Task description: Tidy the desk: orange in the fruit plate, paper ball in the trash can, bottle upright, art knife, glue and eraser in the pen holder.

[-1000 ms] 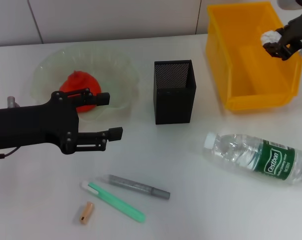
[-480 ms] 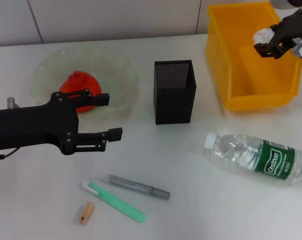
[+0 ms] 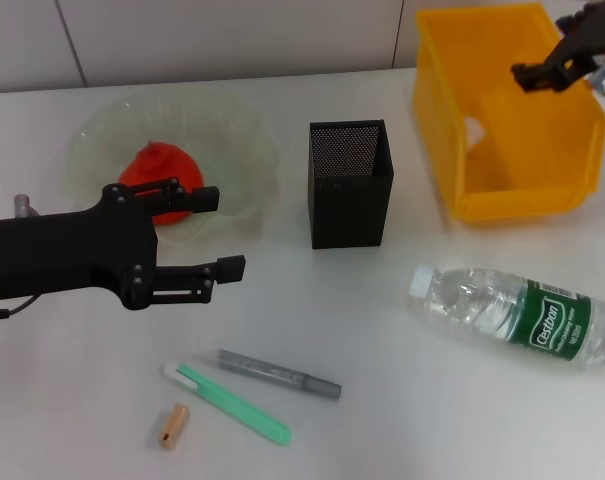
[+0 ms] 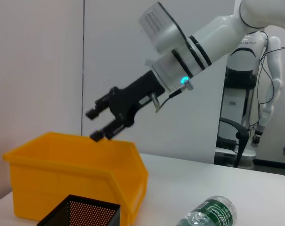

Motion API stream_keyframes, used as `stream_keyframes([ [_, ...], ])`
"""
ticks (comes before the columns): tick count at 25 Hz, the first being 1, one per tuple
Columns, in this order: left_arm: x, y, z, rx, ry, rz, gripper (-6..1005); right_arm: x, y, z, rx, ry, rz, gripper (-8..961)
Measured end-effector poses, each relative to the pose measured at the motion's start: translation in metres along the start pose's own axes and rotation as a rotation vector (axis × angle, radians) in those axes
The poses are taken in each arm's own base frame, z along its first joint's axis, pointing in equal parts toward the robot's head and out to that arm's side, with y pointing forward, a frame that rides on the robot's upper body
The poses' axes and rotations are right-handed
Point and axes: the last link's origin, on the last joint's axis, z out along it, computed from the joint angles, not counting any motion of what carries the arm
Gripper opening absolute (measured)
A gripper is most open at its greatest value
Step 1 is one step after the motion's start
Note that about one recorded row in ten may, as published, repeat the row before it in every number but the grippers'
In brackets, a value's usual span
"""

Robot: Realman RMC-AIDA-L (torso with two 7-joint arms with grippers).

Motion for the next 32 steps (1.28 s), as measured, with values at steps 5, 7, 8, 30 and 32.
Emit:
stream_keyframes([
  [5, -0.001, 0.000, -0.001, 0.001, 0.000, -0.002, 785, -0.005, -0.010, -0.016, 0.064, -0.175, 0.125, 719],
  [7, -0.001, 0.000, -0.001, 0.001, 0.000, -0.002, 784, -0.009, -0.013, -0.026, 0.062, -0.254, 0.165, 726],
  [8, -0.001, 0.000, -0.001, 0.001, -0.001, -0.002, 784, -0.012, -0.014, -0.030, 0.051, -0.291, 0.180, 726],
  [30, -0.002, 0.000, 0.000, 0.000, -0.004, 0.002, 779, 0.020, 0.038, -0.100, -0.602, -0.658, 0.115, 726],
  [32, -0.002, 0.000, 0.000, -0.001, -0.004, 0.004, 778, 0.026, 0.043, -0.106, -0.657, -0.641, 0.087, 726],
])
